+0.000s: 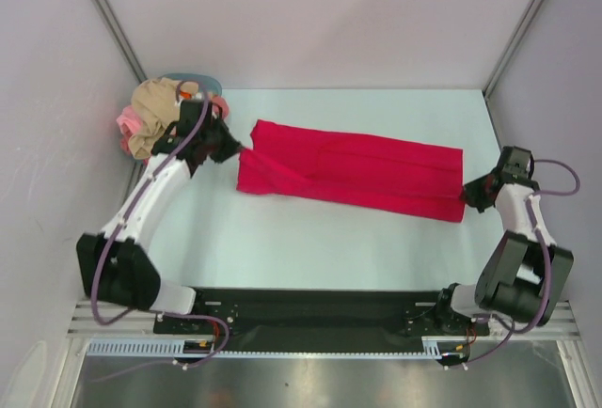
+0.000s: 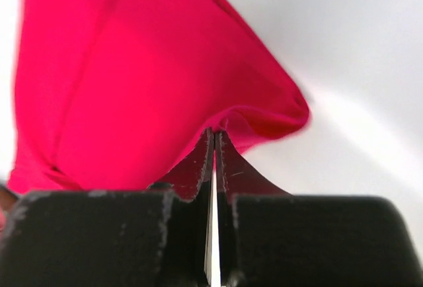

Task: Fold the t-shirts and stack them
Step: Fold the tshirt

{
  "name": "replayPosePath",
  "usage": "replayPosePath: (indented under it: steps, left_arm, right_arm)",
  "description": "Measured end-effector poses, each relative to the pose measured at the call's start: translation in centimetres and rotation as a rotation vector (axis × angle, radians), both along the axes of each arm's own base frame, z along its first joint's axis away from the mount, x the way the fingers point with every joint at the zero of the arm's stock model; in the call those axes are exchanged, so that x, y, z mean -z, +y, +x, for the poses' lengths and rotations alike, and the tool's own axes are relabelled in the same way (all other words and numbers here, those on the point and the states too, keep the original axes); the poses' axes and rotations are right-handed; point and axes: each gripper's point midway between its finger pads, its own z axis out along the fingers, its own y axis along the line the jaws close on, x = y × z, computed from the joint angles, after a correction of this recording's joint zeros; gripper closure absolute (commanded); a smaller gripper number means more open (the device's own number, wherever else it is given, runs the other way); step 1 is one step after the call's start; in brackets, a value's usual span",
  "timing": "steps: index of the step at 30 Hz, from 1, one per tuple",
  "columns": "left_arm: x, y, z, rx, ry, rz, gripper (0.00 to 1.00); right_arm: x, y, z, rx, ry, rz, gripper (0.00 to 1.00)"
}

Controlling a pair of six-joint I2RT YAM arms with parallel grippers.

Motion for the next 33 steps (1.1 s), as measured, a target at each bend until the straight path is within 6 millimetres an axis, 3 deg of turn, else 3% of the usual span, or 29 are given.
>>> replayPosePath:
  steps: [5,10,19,33]
  left_arm:
    - [-1.5,-0.9,5.9,-0.002,-0.043,0.009,1.0]
    - [0.0,-1.3,9.5,-0.005,-0.02,0.025,1.0]
    - [4.4,-1.7,12.3,-0.006,0.066,0.041,1.0]
    - [5.5,-1.2,14.5,-0.024,0.075,0.041,1.0]
  right_arm:
    - [0.5,-0.9,4.2,-0.026,-0.031,0.011,1.0]
    - [1.4,-1.1,6.1,-0.044,-0.041,0.033,1.0]
    - [1.8,-1.5,8.4,-0.064,-0.059,0.048,1.0]
    - [4.2,-1.3,9.6,-0.095,-0.038,0.086,1.0]
